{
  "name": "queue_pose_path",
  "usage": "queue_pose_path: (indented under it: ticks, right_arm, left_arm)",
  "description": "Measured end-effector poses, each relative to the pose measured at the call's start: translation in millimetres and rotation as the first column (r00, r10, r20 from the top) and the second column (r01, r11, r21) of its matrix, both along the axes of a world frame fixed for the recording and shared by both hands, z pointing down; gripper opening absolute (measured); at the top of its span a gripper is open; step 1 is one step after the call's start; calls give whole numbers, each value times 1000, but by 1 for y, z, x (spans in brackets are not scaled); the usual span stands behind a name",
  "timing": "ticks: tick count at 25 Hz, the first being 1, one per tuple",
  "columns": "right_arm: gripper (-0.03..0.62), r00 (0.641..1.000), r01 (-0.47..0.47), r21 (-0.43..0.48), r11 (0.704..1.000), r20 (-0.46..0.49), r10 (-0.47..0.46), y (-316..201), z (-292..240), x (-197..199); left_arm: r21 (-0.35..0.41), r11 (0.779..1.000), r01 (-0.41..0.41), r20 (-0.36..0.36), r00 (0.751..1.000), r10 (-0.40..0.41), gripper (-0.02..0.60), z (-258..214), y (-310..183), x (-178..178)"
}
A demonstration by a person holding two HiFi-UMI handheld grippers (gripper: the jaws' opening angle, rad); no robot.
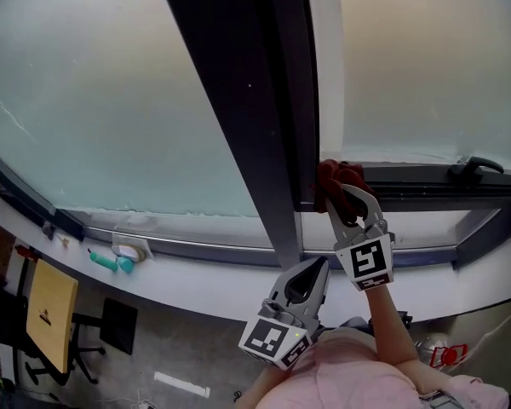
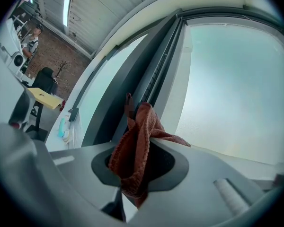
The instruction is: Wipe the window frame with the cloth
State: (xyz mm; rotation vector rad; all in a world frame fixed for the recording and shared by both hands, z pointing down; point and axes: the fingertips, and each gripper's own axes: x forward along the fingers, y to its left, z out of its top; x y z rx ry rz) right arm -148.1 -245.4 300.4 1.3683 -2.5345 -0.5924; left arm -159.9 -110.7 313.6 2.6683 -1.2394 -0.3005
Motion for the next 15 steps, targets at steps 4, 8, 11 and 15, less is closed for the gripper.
queue_pose_path:
  ticks: [4, 8, 11, 15]
  right_arm:
    - [78, 1000, -20, 0, 1000, -24, 20, 1, 2, 1]
    - [78, 999, -21, 5, 1000, -40, 21, 0, 1, 3]
    - [78, 999, -31, -3, 1000, -33, 31, 1, 2, 8]
    - [78, 999, -27, -3, 1000, -45, 27, 1, 2, 7]
  left_arm:
    - [-4, 1000, -10, 0, 1000, 10, -3, 1, 3, 2]
    - [2, 1000, -25, 0, 1000, 25, -3, 0, 4, 5]
    - [3, 1000, -28, -2, 1000, 28, -3, 0, 5, 5]
    - [14, 1000, -27, -9, 1000, 28, -3, -3, 2, 3]
